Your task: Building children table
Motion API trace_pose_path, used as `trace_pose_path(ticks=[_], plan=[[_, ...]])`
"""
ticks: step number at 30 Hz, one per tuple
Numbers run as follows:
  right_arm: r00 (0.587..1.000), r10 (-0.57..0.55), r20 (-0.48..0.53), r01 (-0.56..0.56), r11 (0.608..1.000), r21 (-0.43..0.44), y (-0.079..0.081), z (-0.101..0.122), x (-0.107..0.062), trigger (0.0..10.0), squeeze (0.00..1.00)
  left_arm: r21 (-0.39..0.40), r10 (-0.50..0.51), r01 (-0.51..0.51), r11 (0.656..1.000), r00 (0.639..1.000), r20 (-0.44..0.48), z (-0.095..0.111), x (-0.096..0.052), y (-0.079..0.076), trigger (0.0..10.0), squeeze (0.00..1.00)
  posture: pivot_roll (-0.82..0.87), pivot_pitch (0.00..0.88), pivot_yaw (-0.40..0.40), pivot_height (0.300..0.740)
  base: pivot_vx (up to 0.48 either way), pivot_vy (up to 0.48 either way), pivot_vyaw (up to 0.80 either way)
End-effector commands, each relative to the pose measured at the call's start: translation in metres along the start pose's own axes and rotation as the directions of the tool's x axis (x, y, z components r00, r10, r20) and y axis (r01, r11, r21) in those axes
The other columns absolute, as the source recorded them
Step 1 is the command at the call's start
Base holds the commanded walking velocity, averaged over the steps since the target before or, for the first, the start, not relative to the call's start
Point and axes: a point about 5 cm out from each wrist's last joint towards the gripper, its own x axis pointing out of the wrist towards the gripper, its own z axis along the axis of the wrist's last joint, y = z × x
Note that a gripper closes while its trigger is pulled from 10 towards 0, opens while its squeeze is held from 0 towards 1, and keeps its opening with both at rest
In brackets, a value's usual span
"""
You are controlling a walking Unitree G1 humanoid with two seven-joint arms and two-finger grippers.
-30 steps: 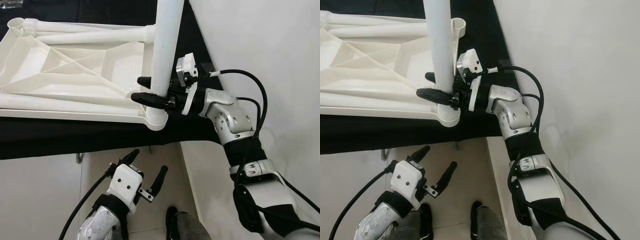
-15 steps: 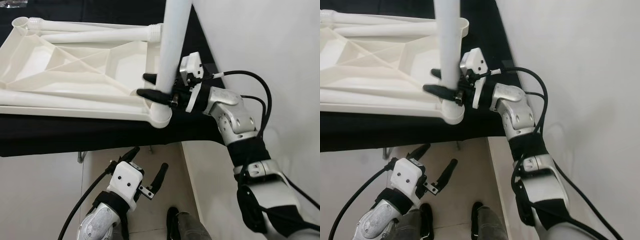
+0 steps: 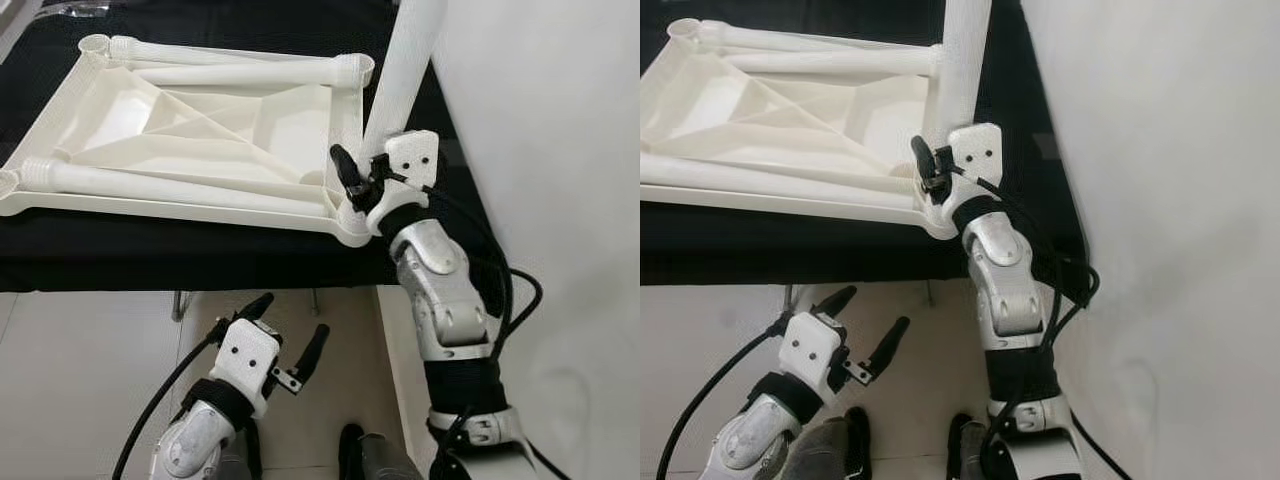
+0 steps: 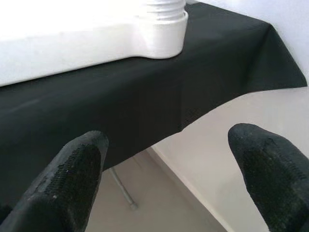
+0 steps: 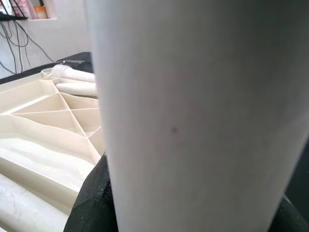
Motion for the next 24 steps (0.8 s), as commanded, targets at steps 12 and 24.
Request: trace_pose_path(ticks=[12, 24], plan=[[0.95, 0.313, 0.018, -0.313, 0.941, 0.128, 0.014, 0.004, 0.004, 10.0, 1.0, -0.024, -0.009, 0.009, 1.0, 1.0, -0.018, -0.008, -0.001, -0.003, 10.0, 0.0, 0.02, 0.288, -0.068, 0.74, 0.0, 0.0, 0.0], [0.733, 0.68, 0.036, -0.68, 0.733, -0.001, -0.016, 0.024, 0.012, 10.0, 0.0, -0.016, -0.008, 0.008, 1.0, 1.0, -0.009, -0.01, 0.0, -0.006, 10.0, 0.0, 0.05, 0.265, -0.08, 0.74, 0.0, 0.0, 0.0]])
